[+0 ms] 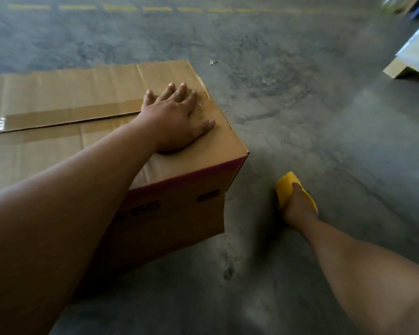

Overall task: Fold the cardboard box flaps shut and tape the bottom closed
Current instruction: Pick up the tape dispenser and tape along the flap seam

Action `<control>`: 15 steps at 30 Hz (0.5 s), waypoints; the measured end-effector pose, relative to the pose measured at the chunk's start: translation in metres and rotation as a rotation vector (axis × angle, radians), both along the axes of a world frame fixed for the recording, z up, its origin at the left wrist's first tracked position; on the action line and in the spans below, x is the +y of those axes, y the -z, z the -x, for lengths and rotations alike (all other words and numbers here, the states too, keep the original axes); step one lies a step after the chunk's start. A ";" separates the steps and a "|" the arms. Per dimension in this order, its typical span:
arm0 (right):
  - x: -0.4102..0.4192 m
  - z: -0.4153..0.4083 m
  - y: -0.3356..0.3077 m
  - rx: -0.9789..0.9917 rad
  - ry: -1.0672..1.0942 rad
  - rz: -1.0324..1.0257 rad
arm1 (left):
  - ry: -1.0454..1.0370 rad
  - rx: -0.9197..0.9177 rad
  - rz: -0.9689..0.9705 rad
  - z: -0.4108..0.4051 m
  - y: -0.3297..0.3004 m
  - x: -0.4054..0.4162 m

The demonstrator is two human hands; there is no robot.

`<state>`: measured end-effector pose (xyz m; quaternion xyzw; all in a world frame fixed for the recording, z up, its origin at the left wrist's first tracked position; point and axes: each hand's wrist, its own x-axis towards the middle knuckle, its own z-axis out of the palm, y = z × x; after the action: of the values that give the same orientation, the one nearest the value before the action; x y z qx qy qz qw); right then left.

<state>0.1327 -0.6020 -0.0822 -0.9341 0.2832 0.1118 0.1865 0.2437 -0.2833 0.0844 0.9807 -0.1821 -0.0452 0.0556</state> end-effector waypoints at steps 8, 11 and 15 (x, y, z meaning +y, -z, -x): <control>0.035 -0.082 -0.141 -0.606 -0.016 -0.269 | 0.122 0.010 0.011 0.011 -0.011 0.034; 0.066 -0.098 -0.216 -0.691 -0.141 -0.368 | 0.054 -0.012 0.020 0.023 -0.015 0.057; 0.121 -0.105 -0.284 -0.722 -0.313 -0.561 | -0.056 0.008 0.073 0.039 -0.023 0.099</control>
<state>0.2373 -0.4808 0.2022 -0.8582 0.0151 -0.1209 0.4987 0.2043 -0.1843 0.1077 0.9825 -0.1561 -0.0411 0.0934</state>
